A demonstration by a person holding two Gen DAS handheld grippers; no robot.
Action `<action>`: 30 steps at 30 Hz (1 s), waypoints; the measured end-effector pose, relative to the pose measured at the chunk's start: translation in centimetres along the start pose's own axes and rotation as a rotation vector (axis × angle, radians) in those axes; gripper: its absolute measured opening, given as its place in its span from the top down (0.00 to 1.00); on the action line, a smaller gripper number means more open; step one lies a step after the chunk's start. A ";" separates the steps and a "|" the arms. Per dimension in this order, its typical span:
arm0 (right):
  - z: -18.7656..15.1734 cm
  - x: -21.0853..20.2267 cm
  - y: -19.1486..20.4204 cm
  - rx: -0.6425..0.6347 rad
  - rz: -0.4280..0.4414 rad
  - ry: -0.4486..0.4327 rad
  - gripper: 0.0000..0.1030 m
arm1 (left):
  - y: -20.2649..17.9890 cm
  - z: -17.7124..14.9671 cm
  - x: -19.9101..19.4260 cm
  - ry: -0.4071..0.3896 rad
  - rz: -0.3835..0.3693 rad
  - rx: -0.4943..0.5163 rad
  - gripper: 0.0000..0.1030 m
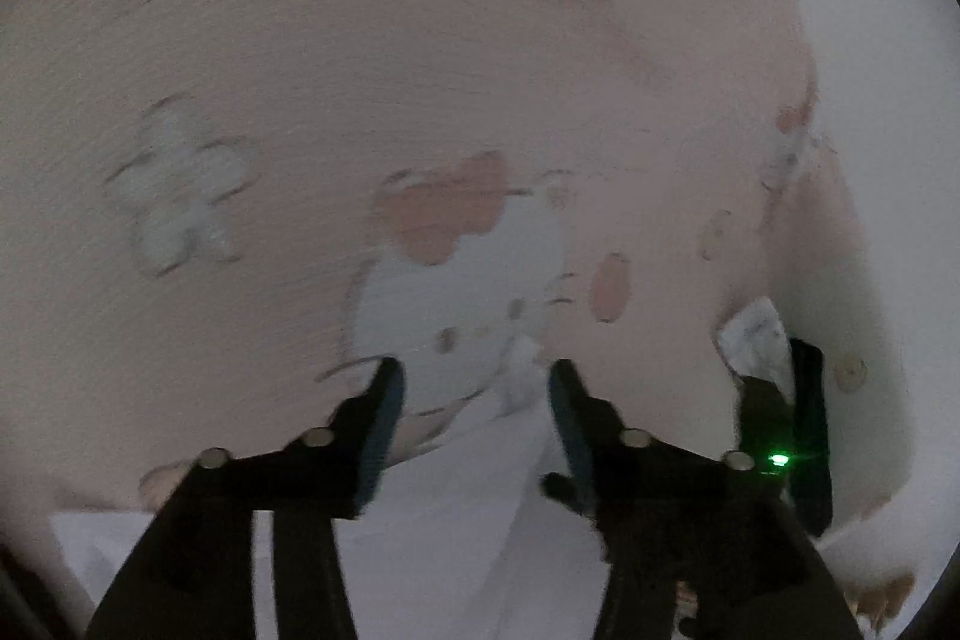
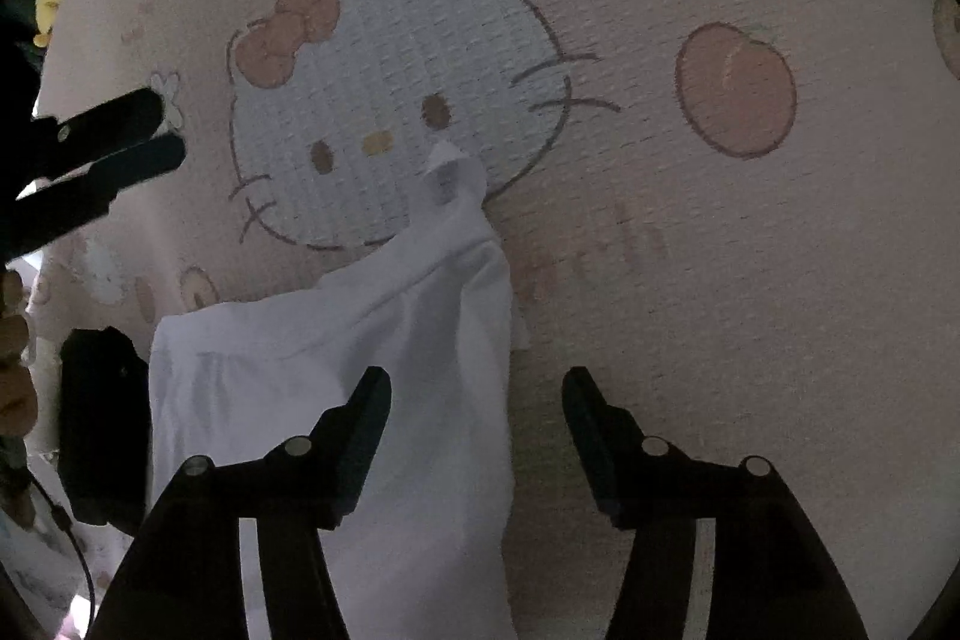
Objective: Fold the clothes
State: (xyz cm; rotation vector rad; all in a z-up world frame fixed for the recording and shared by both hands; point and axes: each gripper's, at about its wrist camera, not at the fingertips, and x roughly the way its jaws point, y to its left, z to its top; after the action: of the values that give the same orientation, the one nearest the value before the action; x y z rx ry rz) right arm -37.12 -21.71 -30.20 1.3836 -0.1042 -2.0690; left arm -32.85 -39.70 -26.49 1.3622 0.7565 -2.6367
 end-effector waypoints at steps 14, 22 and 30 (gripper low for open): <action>0.6 1.2 4.9 -0.062 -0.113 -0.044 0.36 | 6.8 -5.2 -1.8 0.004 0.180 -0.220 0.48; 3.0 2.1 7.1 -0.137 -0.133 -0.025 0.36 | 11.2 -9.8 -6.6 -0.035 0.322 -0.251 0.48; 4.5 2.5 5.5 -0.172 -0.103 0.030 0.36 | 16.6 -12.1 -7.5 -0.006 0.388 -0.349 0.48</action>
State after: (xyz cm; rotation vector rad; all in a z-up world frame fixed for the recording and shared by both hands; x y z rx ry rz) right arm -39.07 -28.65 -28.07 1.3392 0.1574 -2.0861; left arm -14.58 -49.79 -32.92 1.2521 0.8087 -2.0971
